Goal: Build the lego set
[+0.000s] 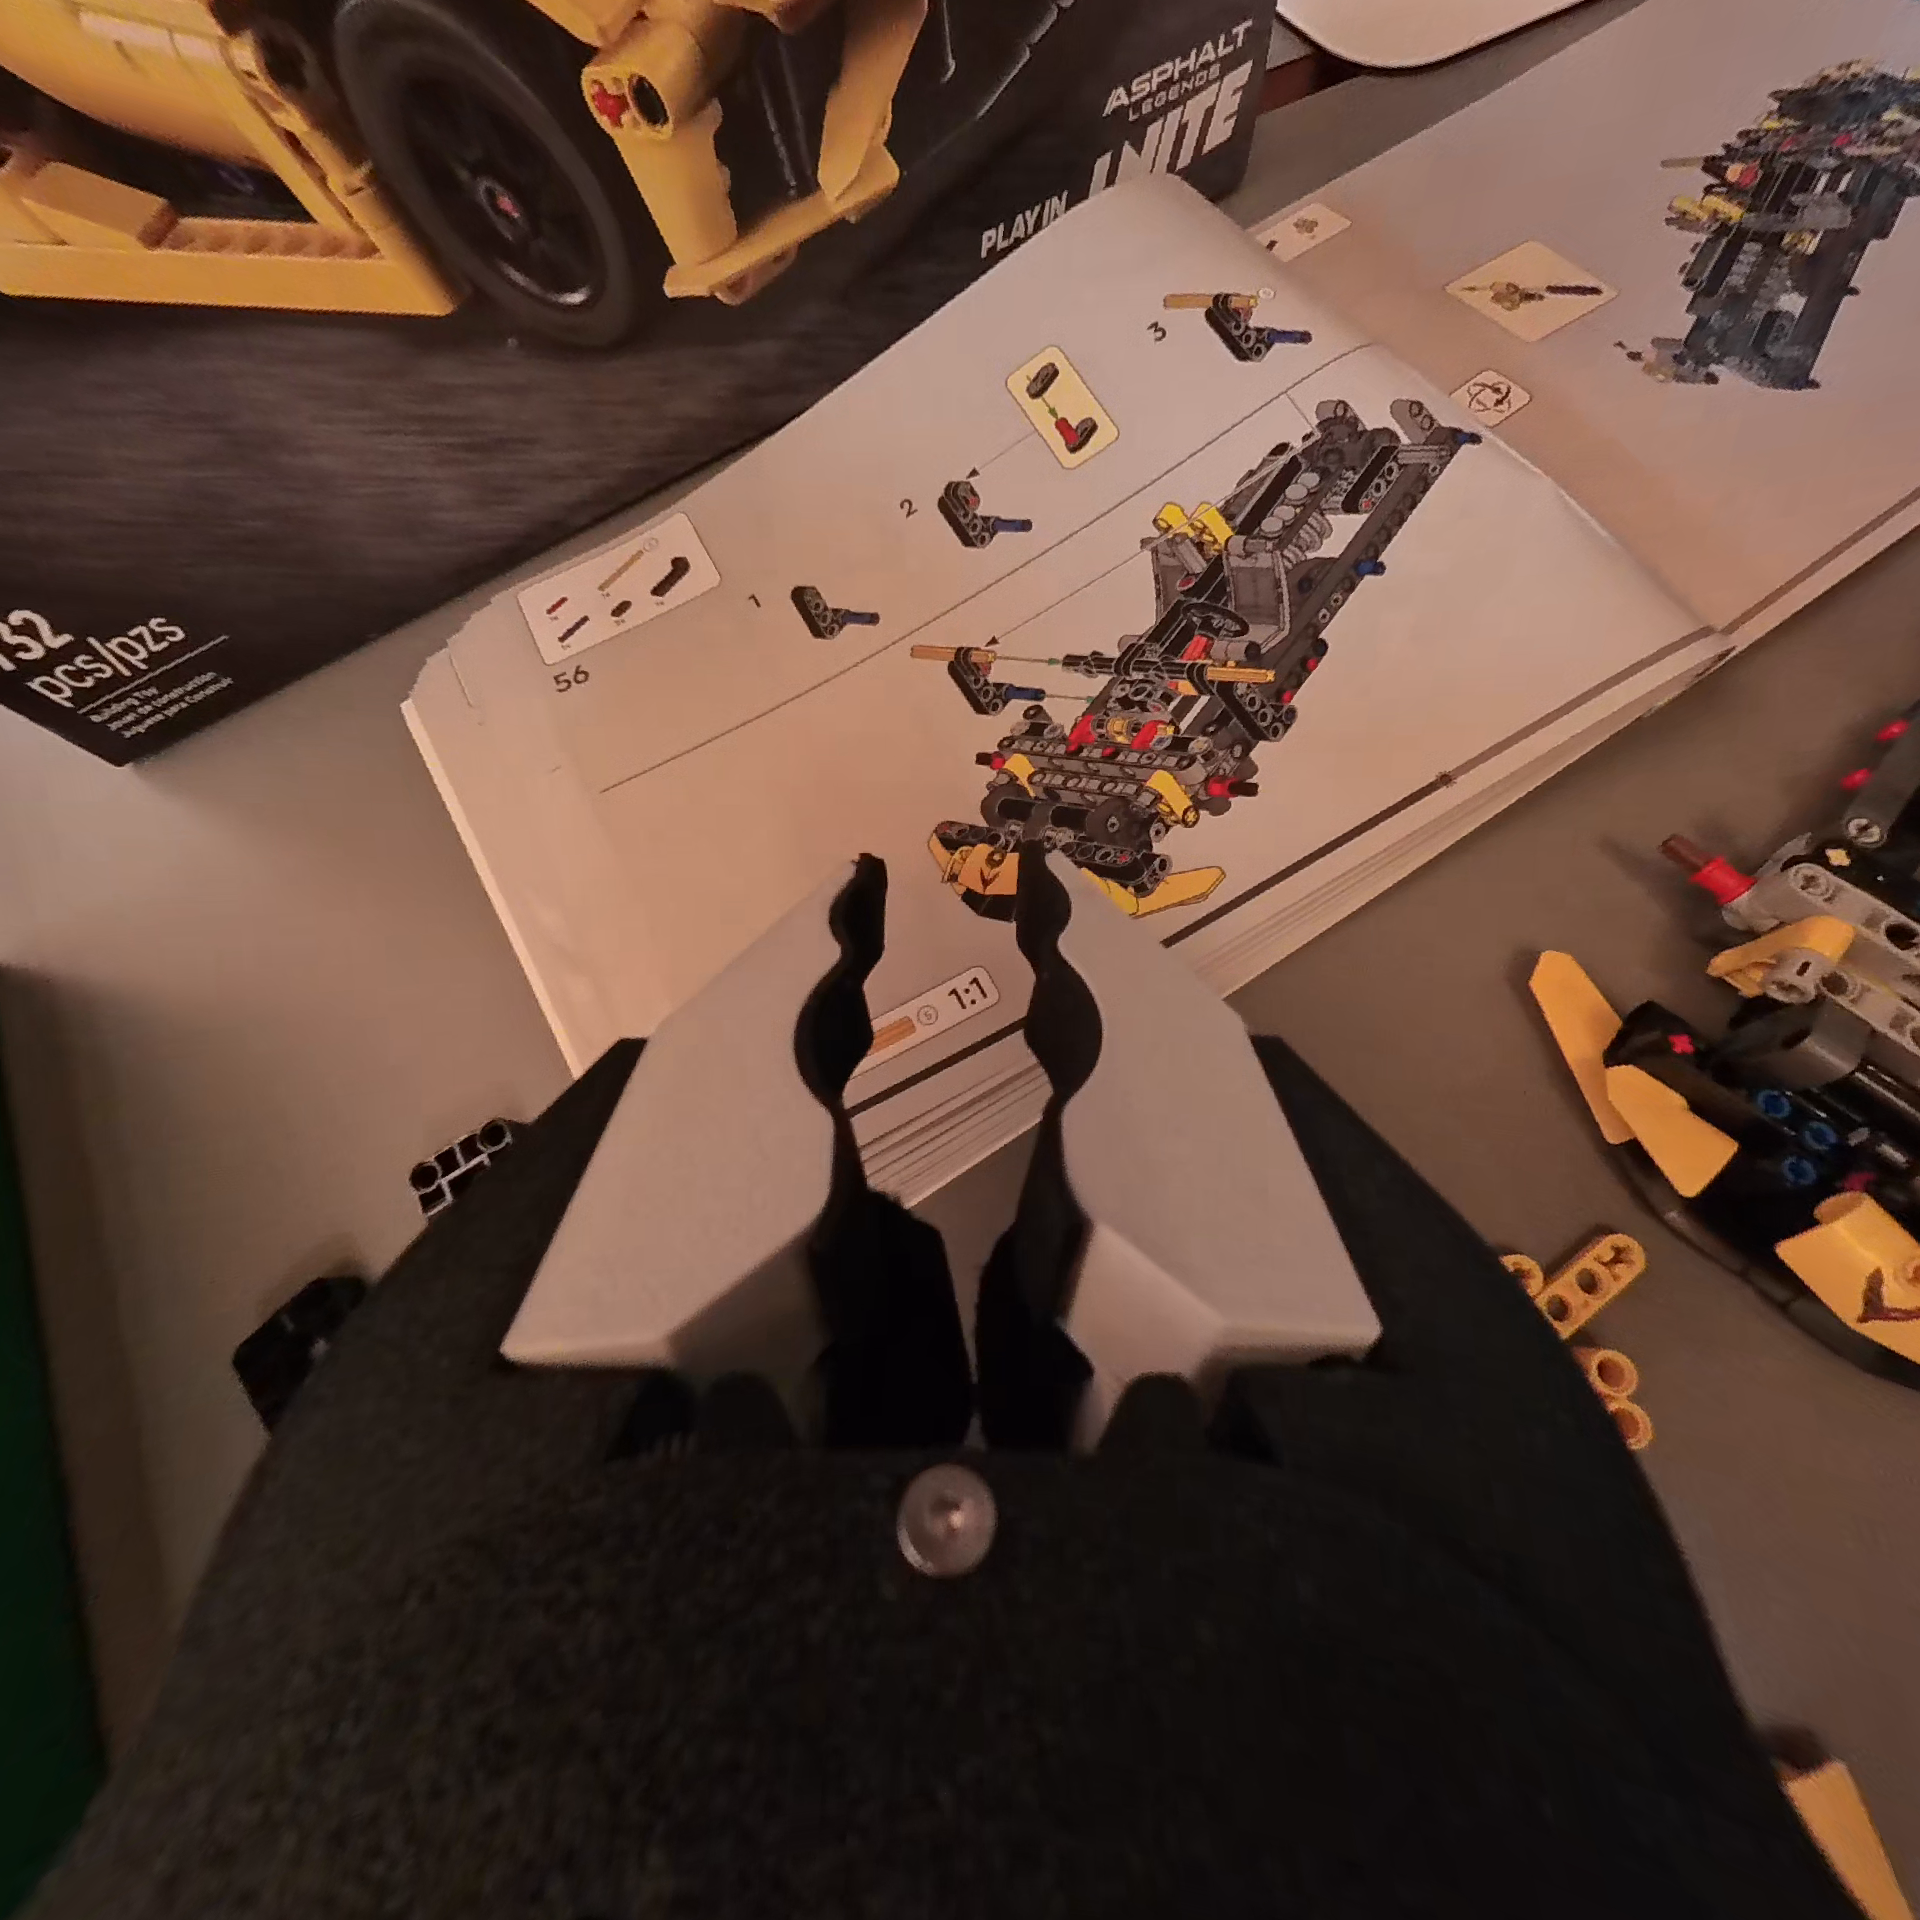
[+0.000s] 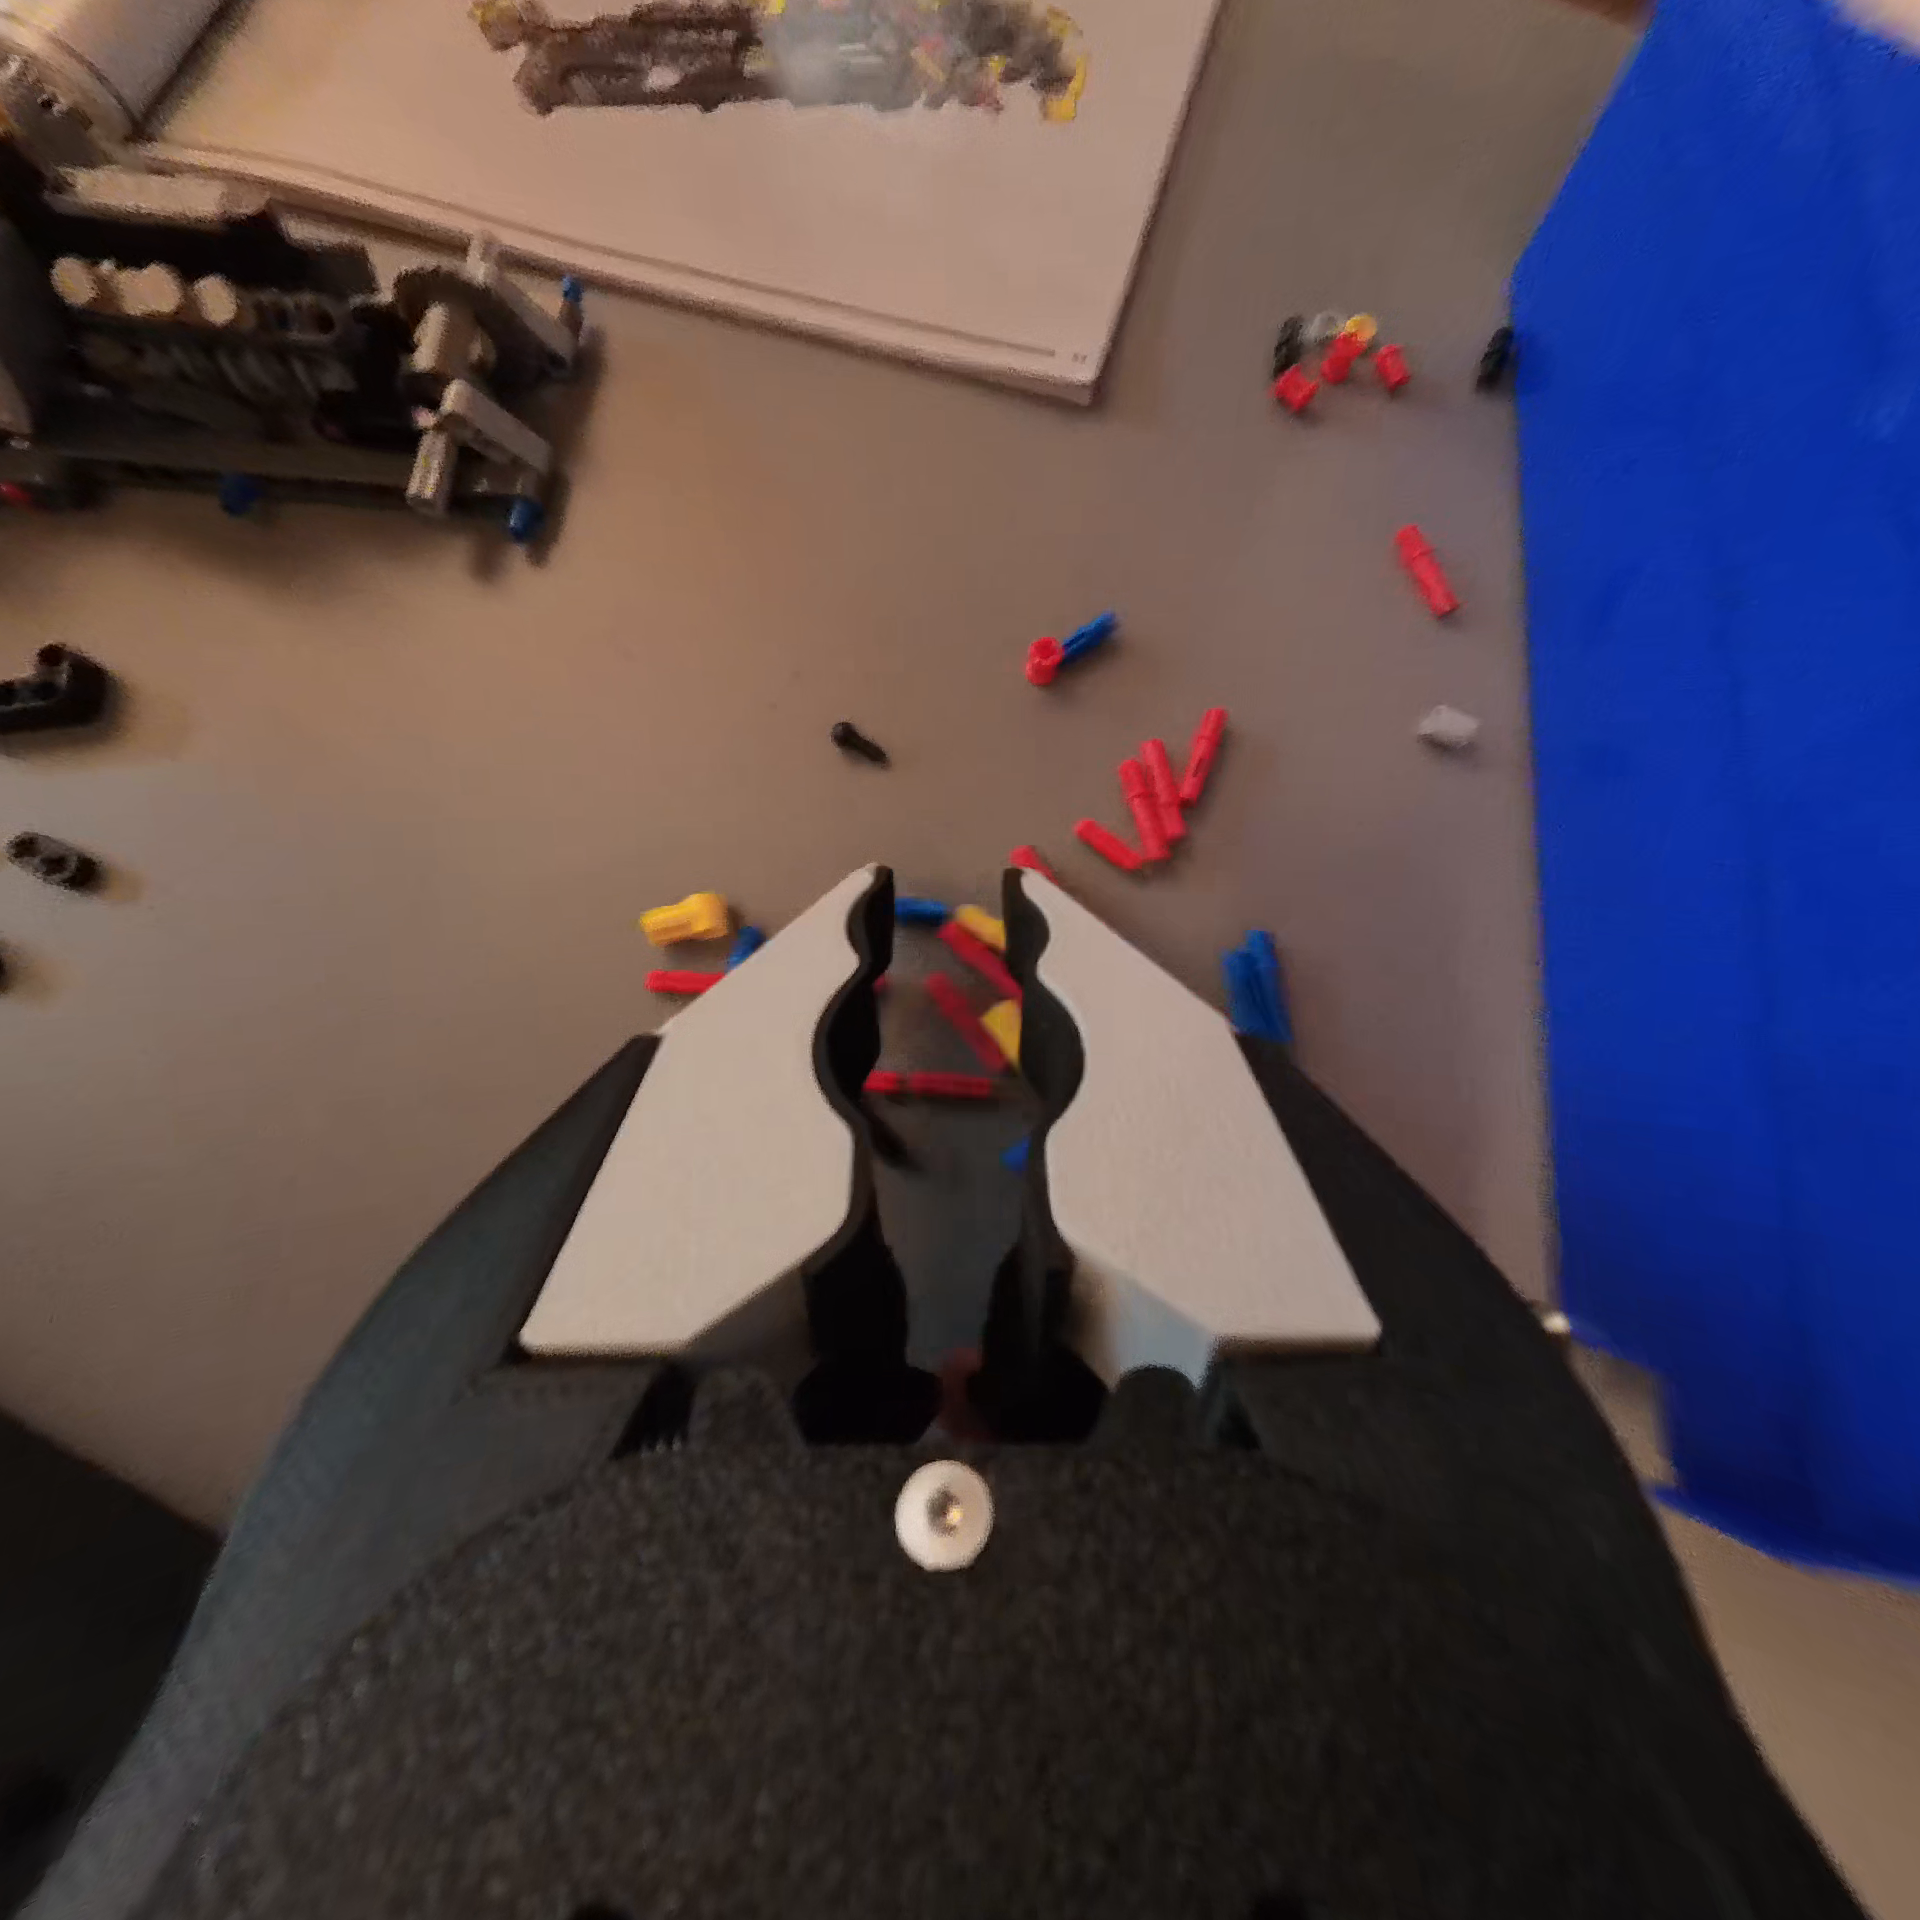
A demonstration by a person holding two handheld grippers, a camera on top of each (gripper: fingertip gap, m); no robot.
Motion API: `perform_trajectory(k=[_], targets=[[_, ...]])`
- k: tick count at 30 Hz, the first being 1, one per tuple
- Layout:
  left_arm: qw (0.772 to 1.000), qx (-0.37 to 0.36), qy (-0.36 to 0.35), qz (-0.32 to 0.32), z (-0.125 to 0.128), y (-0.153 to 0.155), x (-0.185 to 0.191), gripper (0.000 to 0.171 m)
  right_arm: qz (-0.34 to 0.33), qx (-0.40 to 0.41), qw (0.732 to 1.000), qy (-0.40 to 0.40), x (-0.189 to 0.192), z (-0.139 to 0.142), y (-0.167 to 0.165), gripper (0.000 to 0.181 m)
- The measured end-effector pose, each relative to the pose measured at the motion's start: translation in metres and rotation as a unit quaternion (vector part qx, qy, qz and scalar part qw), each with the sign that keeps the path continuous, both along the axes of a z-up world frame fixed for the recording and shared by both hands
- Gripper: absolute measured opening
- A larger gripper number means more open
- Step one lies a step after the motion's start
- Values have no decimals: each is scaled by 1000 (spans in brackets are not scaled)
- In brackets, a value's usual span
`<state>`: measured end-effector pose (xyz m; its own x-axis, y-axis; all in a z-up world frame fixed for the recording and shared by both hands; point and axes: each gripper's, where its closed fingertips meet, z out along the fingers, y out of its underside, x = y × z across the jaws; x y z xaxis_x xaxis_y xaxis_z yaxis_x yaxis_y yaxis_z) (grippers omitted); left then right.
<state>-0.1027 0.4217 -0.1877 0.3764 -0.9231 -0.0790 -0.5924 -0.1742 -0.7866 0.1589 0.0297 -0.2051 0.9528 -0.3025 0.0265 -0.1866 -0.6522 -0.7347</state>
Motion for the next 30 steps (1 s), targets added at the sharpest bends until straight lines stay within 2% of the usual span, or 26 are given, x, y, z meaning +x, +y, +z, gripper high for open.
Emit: perform_trajectory(k=[2,4,7,14,17,24,30], targets=[[1000,3,4,-2,0,-1,0,22,-57,7,998,-28,25,10,-14,19],[1000,8,8,-4,-1,-1,0,22,-111,8,994,-12,45,9,-30,23],[1000,15,14,-8,-2,-3,1,22,-142,1,990,-10,58,0,-42,25],[1000,10,10,-5,-2,-1,0,22,-135,-14,991,16,55,-15,-41,20],[1000,8,9,-3,-2,-1,0,22,-140,-20,990,12,55,-13,-45,19],[1000,9,12,-8,-3,-3,1,22,-122,-35,992,27,49,-17,-43,4],[1000,4,6,-4,-2,-1,0,22,-103,-36,994,16,45,-10,-38,3]])
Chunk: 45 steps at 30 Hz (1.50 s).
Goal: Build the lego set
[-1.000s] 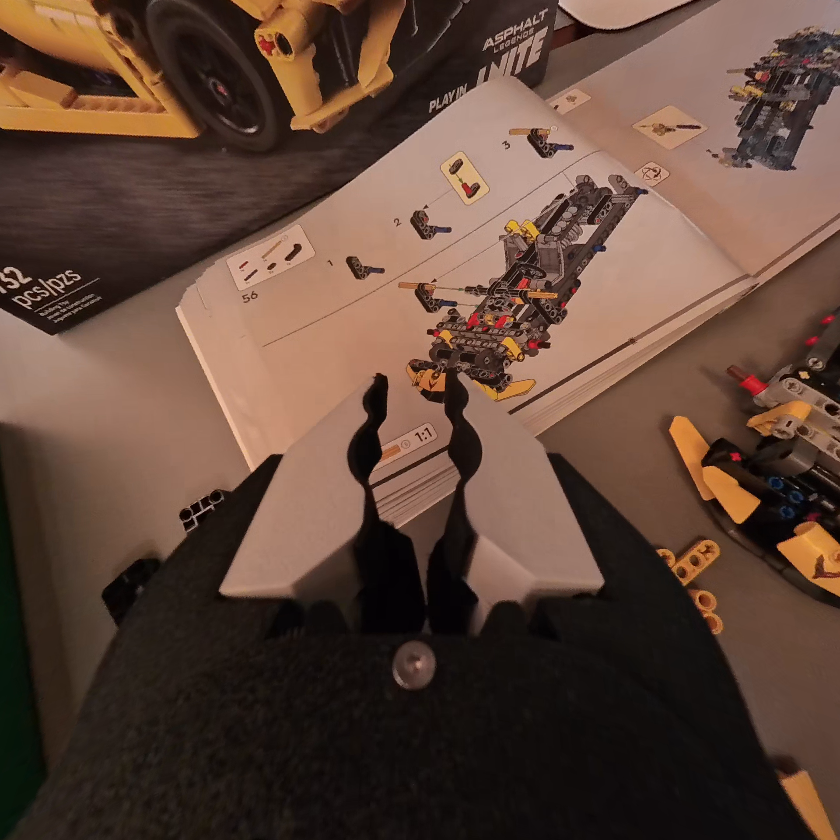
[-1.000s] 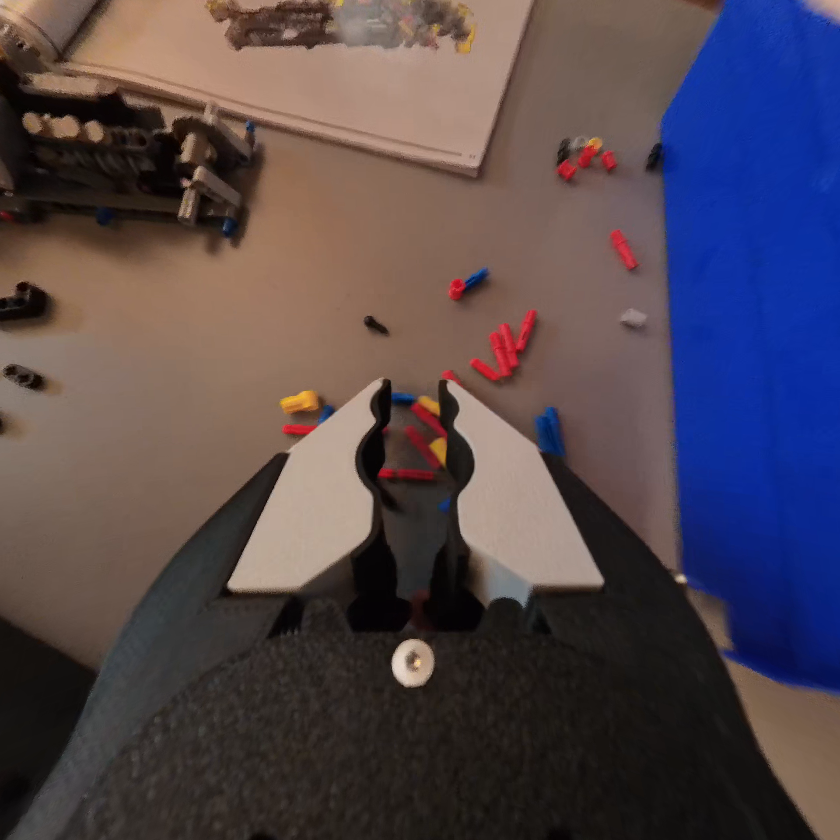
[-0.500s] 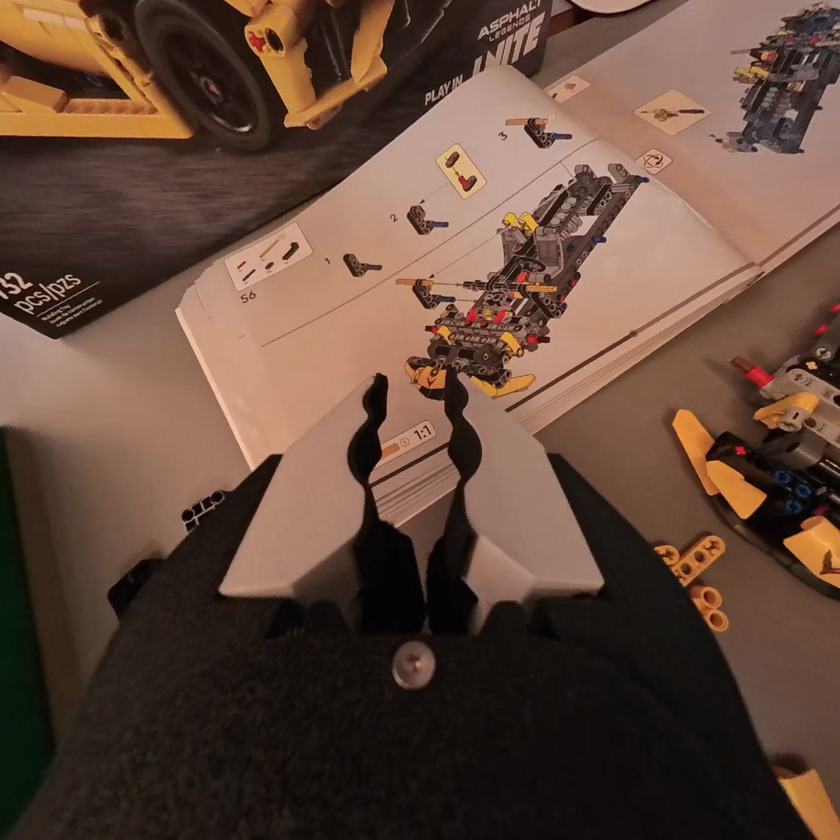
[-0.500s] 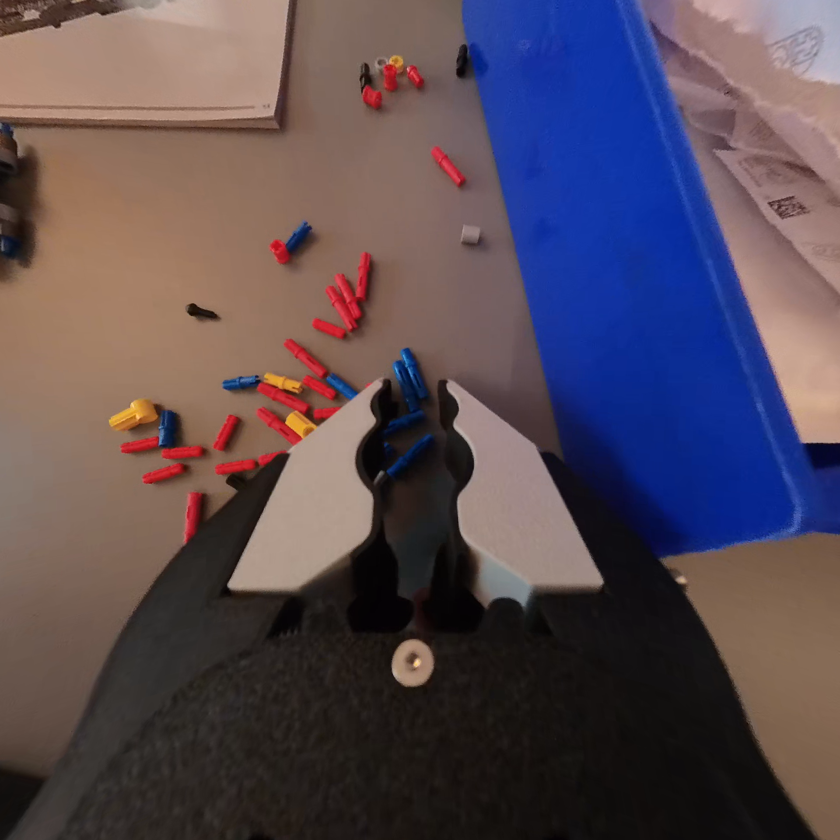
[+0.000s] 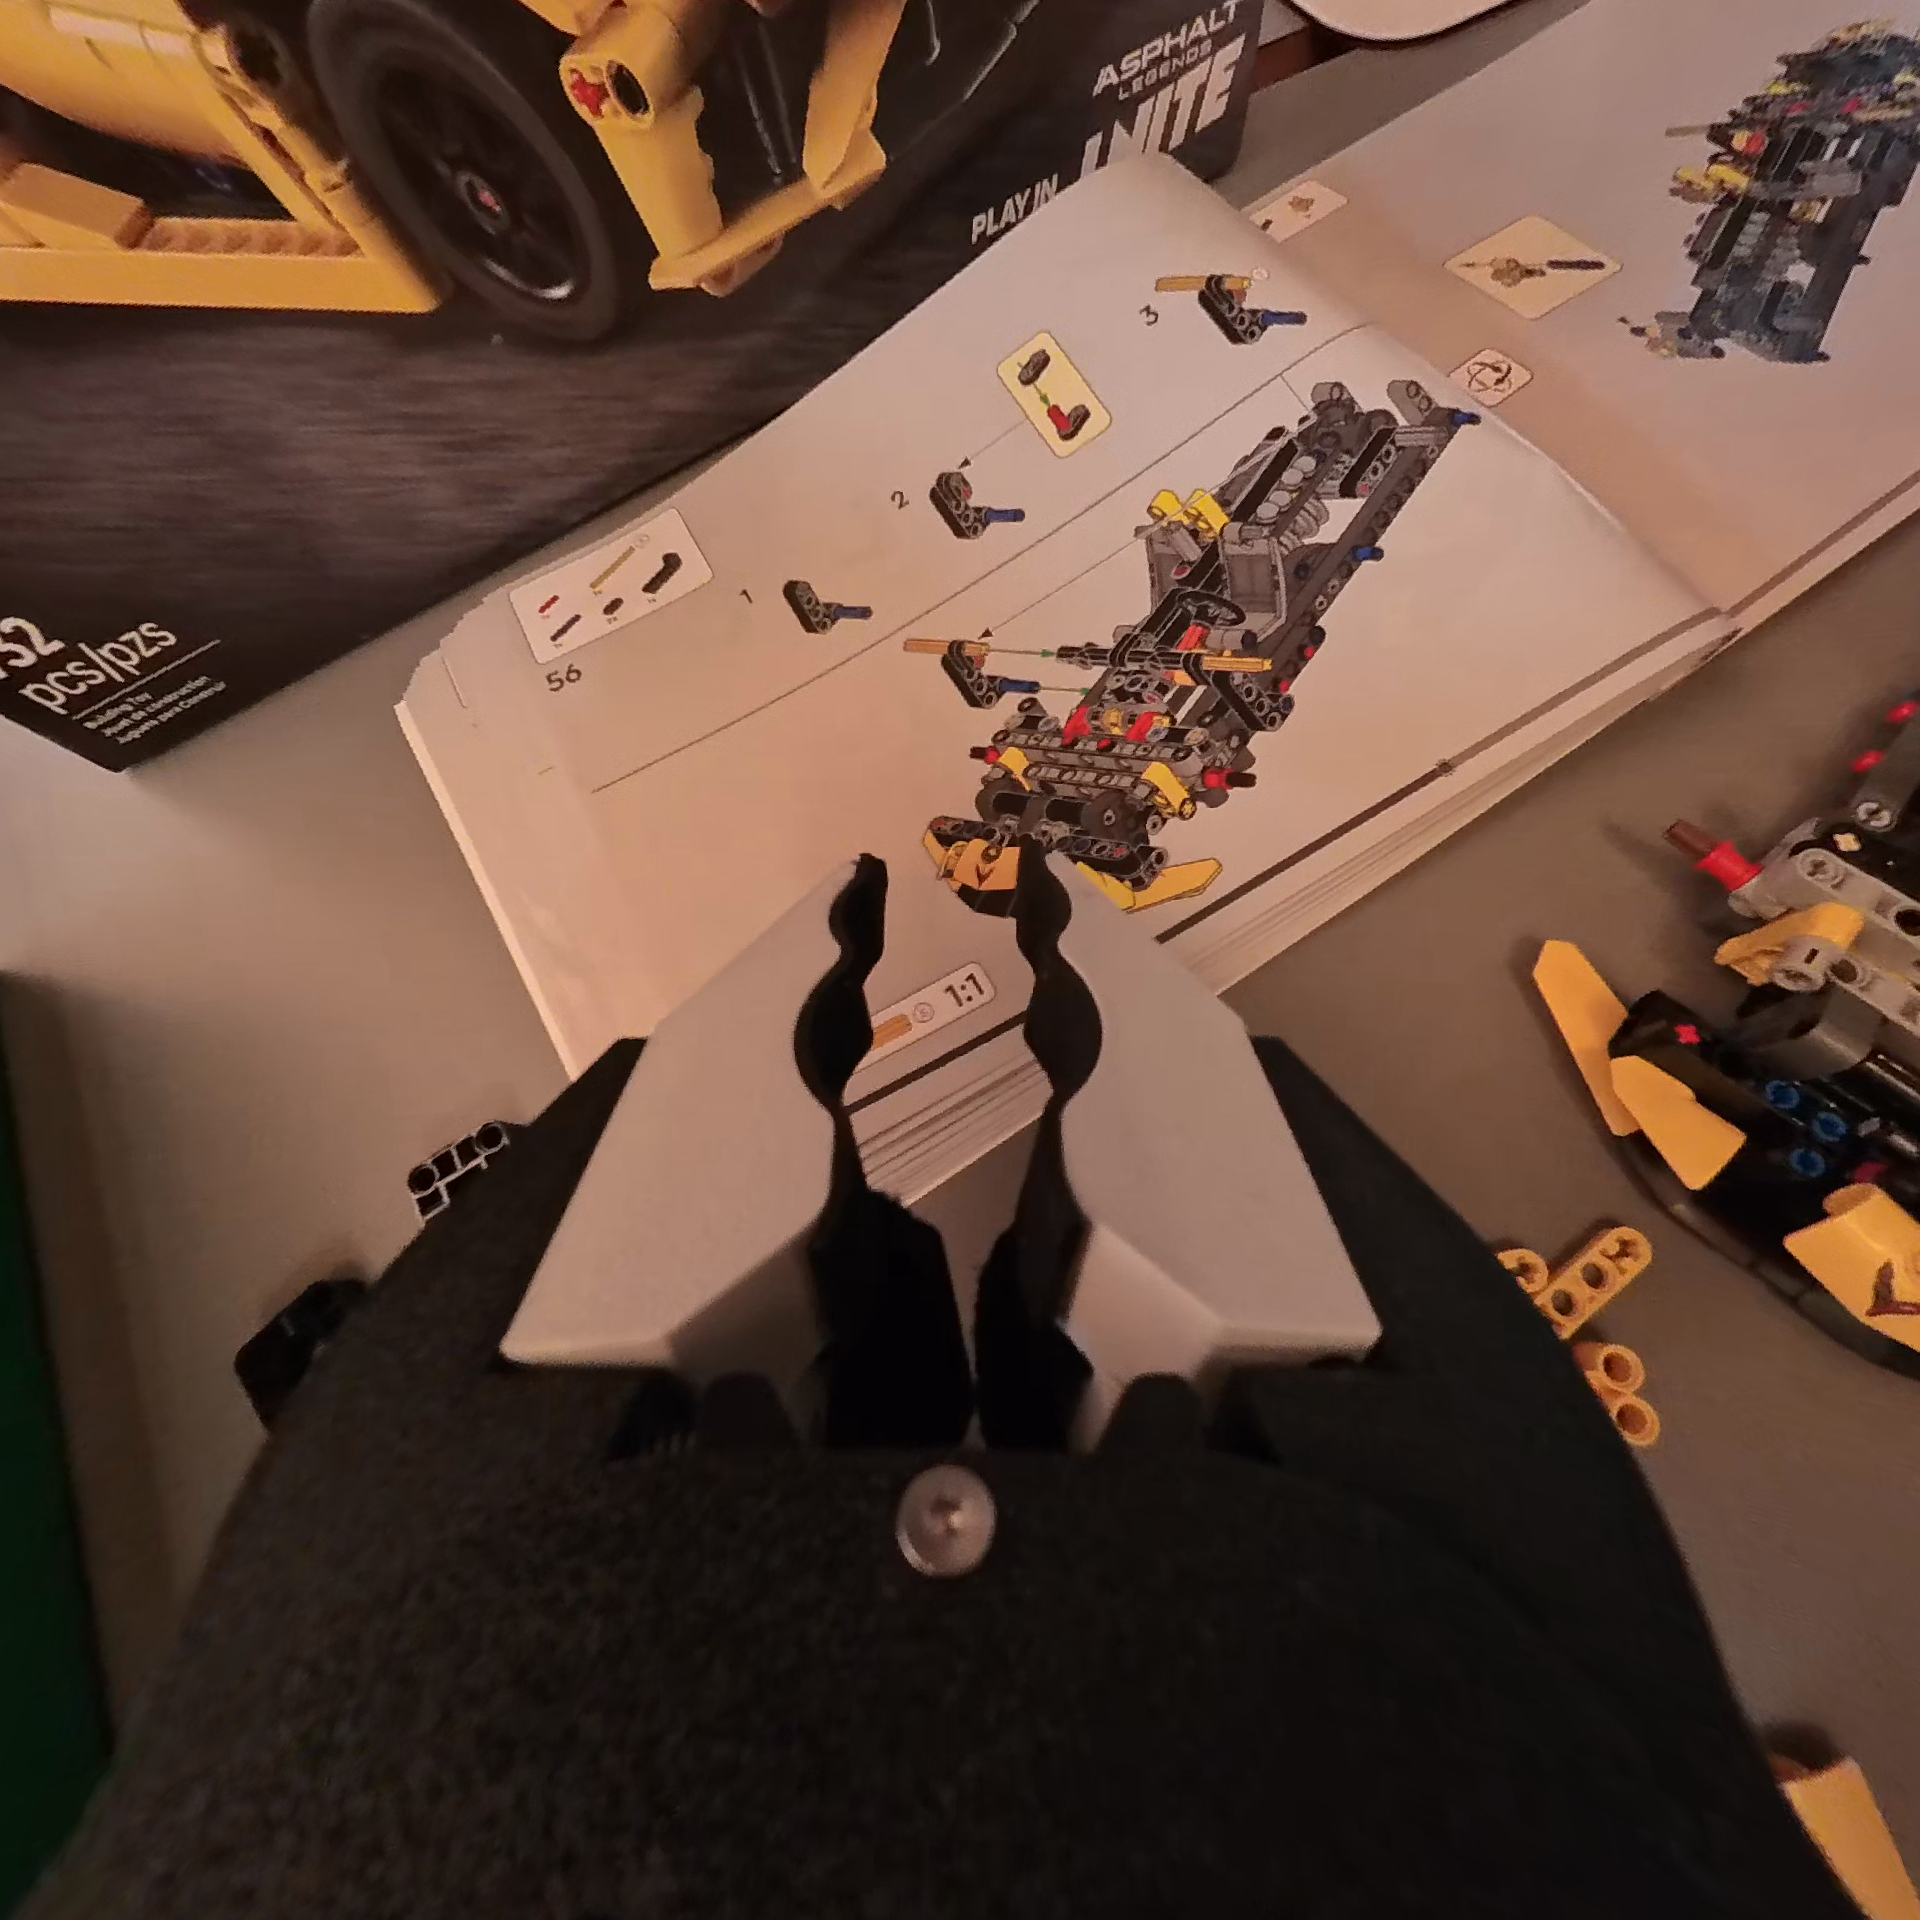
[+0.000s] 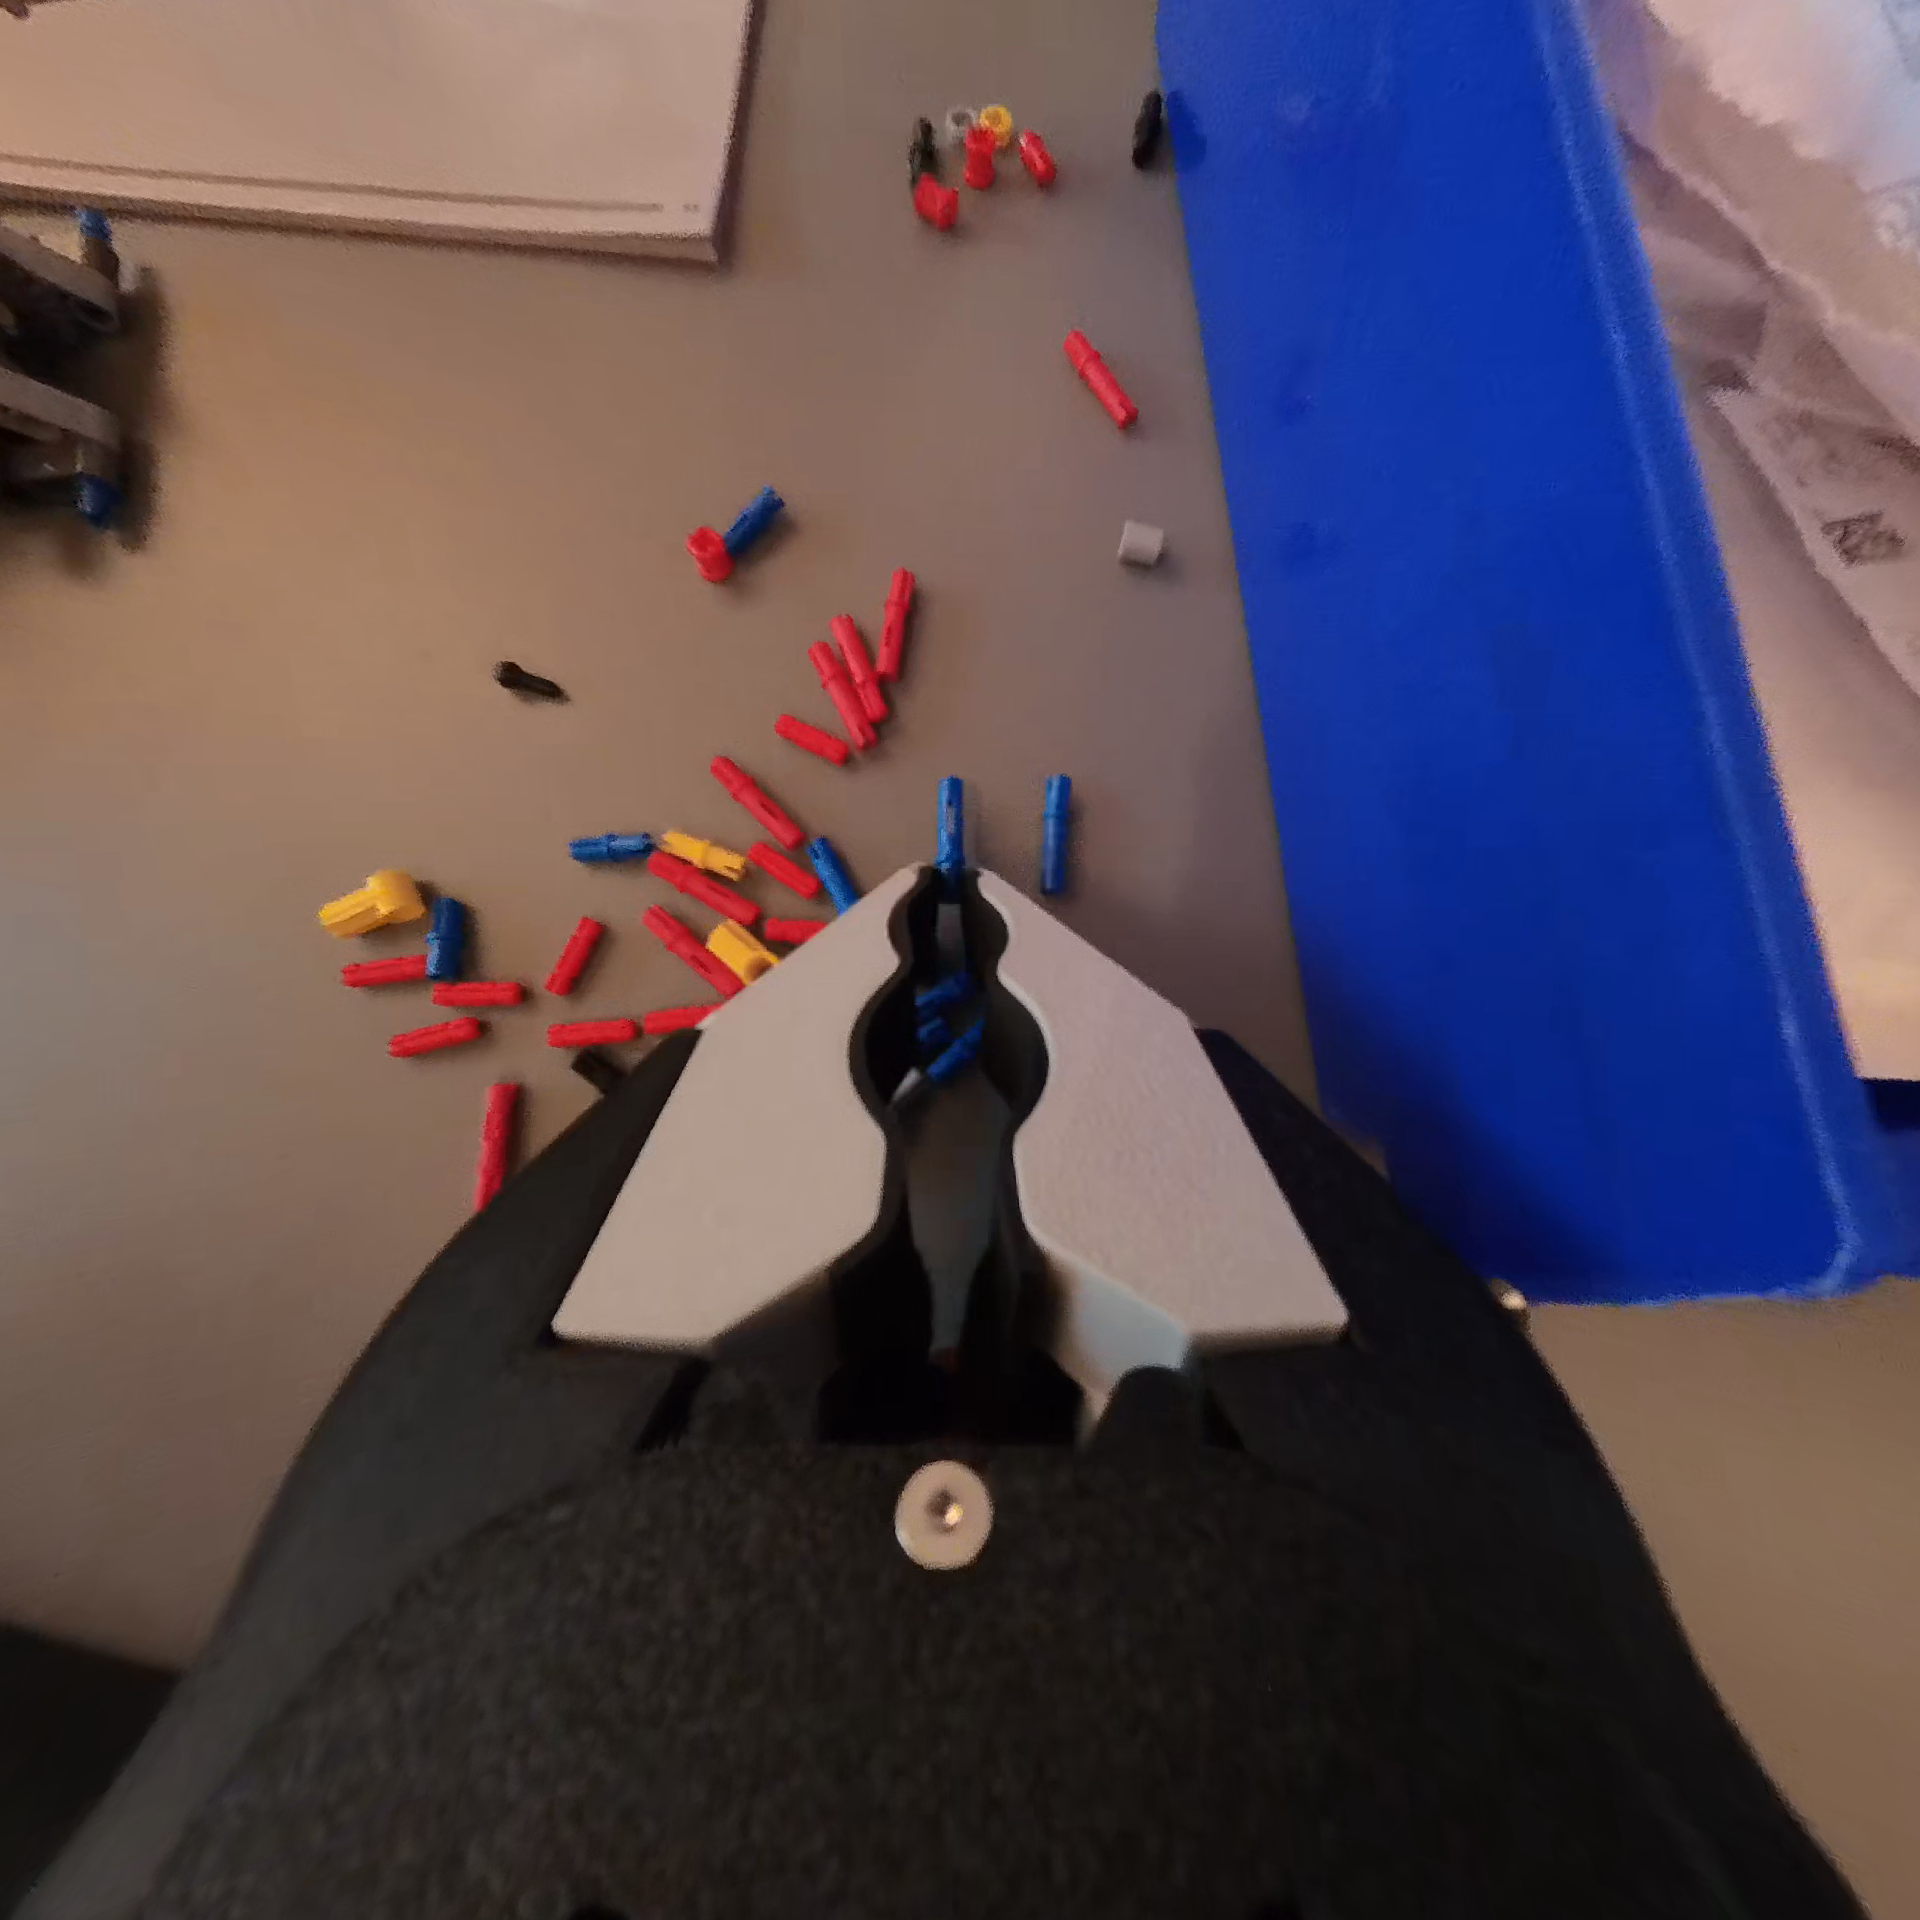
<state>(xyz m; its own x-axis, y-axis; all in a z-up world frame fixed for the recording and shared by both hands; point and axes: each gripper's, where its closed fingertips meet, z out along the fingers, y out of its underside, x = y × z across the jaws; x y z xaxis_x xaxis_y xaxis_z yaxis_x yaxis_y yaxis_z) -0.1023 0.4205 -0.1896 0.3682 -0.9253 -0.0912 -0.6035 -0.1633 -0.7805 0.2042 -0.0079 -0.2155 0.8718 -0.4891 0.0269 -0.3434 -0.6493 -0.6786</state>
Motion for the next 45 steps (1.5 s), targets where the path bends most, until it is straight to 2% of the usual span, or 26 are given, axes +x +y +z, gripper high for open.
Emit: perform_trajectory(k=[3,6,10,12,14,22,28,32,45], targets=[[1000,0,-3,2,1,1,0,22,45,30,998,-17,-15,20,16,3],[1000,0,1,0,-1,0,0,23,140,82,987,-15,-55,44,46,3],[1000,8,6,1,0,1,-2,22,310,129,941,40,-138,59,78,3],[1000,10,4,2,2,1,-3,22,365,139,917,84,-174,61,87,3],[1000,10,2,3,3,2,-3,23,394,125,905,100,-195,55,92,3],[1000,23,14,8,3,5,-7,22,400,62,908,104,-224,17,97,4],[1000,21,15,6,2,4,-7,23,448,43,883,131,-251,10,89,4],[1000,21,15,6,2,4,-7,23,453,10,887,93,-248,-2,87,4],[1000,21,17,4,1,3,-6,23,427,20,903,47,-234,-4,93,6]])
